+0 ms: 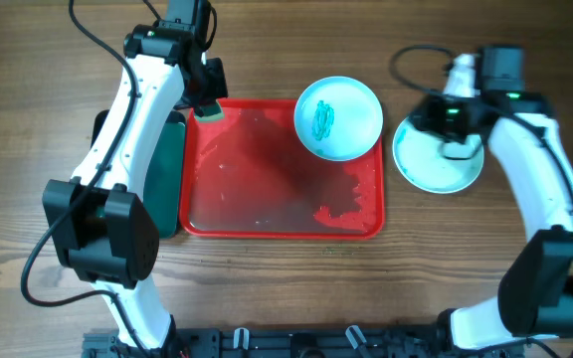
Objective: Clean dirty plates on tray and stack at the side
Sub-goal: 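Grasp the upper green-smeared plate's rim with the right gripper and drag it to tray center, then lower the sponge with the left gripper onto the green-smeared plate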
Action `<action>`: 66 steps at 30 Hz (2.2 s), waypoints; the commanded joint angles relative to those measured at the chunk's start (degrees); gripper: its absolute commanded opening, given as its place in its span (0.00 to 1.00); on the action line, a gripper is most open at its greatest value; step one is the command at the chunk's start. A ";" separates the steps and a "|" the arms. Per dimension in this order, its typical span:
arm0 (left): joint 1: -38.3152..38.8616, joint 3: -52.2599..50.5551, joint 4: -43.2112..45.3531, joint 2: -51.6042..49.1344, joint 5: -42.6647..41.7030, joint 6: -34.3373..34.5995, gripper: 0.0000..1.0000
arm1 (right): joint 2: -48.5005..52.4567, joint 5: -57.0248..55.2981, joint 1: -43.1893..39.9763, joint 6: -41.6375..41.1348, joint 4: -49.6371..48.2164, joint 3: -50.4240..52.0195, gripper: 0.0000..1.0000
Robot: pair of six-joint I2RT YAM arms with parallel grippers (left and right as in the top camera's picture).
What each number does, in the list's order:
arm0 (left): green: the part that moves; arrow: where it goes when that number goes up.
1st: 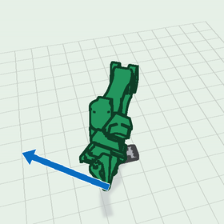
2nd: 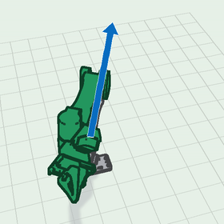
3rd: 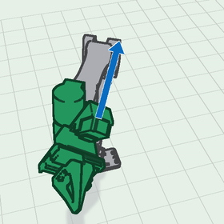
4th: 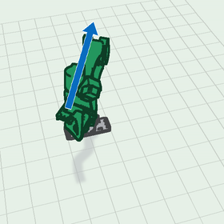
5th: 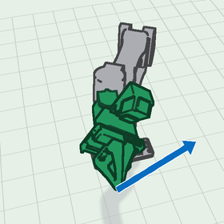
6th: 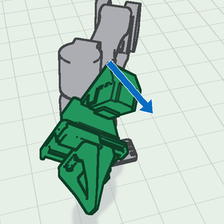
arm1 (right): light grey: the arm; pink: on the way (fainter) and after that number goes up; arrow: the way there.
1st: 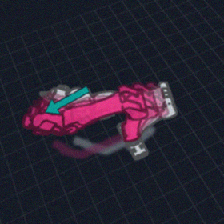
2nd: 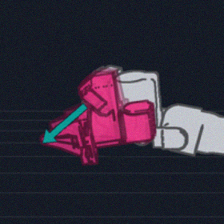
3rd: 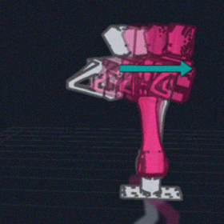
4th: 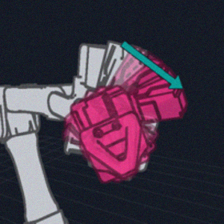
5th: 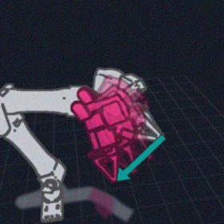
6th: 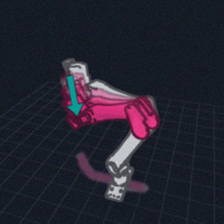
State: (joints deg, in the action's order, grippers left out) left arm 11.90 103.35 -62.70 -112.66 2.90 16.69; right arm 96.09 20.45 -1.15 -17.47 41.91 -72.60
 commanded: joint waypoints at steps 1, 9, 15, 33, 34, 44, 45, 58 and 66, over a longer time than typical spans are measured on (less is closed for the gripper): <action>-0.17 -0.28 -0.55 -0.09 -0.92 0.72 0.06 | 4.04 -7.19 8.79 -7.32 -0.33 -0.90 0.36; -0.17 -0.28 -0.61 -0.09 -0.90 0.72 0.08 | 15.17 -13.42 14.53 -11.15 0.72 -0.90 0.35; -0.17 -0.28 -0.50 -0.09 -0.90 0.70 0.09 | 18.01 -12.59 14.56 -10.60 -0.76 -0.90 0.23; -0.17 -0.28 0.52 -0.09 -0.90 0.72 0.07 | 17.99 4.31 21.00 9.11 -3.21 -5.57 0.49; -0.17 -0.26 0.61 -0.09 -0.90 0.72 0.07 | 18.29 4.55 21.05 10.36 -4.52 -5.57 0.52; -0.17 -0.28 0.68 -0.11 -0.92 0.72 0.07 | 22.86 8.66 22.58 6.05 -4.72 -4.94 0.26; -0.17 -0.28 0.66 -0.11 -0.92 0.72 0.07 | 22.88 8.28 22.58 4.42 -4.74 -4.90 0.18; -0.17 -0.28 0.04 -0.26 -0.92 0.72 0.05 | 23.61 7.98 23.71 -25.51 -23.65 5.70 0.06; -0.11 -0.28 -2.86 -2.27 -6.78 0.70 0.04 | 23.61 13.97 20.02 -18.27 -25.40 5.70 0.04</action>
State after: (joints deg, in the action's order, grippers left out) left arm 11.90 103.35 -64.73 -112.84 0.69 16.71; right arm 117.80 35.59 19.40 -37.82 16.21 -67.99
